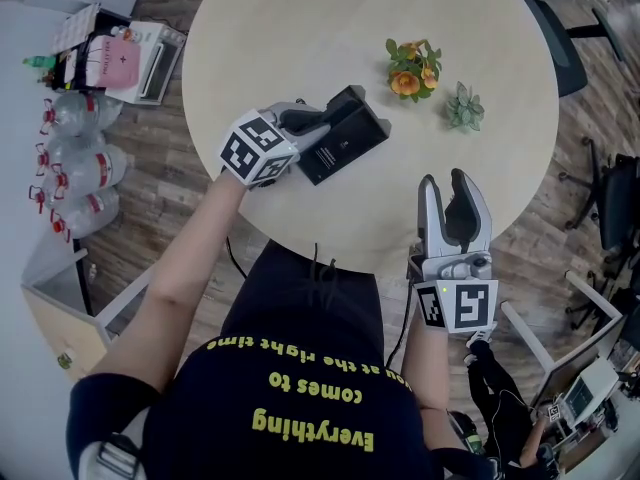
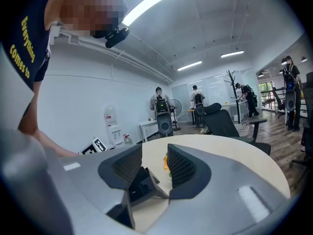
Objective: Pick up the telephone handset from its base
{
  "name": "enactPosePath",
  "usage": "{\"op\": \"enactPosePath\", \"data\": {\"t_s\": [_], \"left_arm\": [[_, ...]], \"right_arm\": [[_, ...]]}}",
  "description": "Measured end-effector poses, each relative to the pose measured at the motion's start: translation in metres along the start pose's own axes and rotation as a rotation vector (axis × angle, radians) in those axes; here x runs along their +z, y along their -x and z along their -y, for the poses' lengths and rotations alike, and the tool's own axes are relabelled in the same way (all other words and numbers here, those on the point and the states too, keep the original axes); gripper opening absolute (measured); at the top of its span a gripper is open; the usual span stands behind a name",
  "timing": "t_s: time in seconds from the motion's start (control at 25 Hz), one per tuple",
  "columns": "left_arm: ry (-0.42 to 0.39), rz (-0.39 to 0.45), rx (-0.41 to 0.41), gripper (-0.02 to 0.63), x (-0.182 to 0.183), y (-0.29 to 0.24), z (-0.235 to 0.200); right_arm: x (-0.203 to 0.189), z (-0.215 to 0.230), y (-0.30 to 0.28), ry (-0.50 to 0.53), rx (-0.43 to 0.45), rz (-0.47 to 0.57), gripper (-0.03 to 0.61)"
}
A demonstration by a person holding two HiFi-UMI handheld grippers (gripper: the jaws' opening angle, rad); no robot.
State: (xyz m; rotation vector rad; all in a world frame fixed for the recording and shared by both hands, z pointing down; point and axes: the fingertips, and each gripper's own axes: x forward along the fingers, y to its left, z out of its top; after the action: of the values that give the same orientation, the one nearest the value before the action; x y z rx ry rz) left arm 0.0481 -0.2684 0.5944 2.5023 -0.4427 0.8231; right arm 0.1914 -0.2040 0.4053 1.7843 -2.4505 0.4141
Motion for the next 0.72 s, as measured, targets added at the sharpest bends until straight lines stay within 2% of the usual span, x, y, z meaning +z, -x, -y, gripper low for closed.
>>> {"op": "enactPosePath", "data": {"t_s": [0.32, 0.56, 0.72], "left_arm": [[-0.004, 0.078, 0.039, 0.080, 0.011, 0.016, 0.006], [-0.009, 0.172, 0.080, 0.080, 0.036, 0.045, 0.011], [-0.029, 0.252, 0.118, 0.080, 0.056, 0.071, 0.017]], "right_arm": [[0.006, -0.012, 0.005, 0.013, 0.001, 0.015, 0.170], [0.018, -0.026, 0.009, 0.034, 0.028, 0.034, 0.158], [0.029, -0.032, 0.013, 0.052, 0.039, 0.056, 0.123]]}}
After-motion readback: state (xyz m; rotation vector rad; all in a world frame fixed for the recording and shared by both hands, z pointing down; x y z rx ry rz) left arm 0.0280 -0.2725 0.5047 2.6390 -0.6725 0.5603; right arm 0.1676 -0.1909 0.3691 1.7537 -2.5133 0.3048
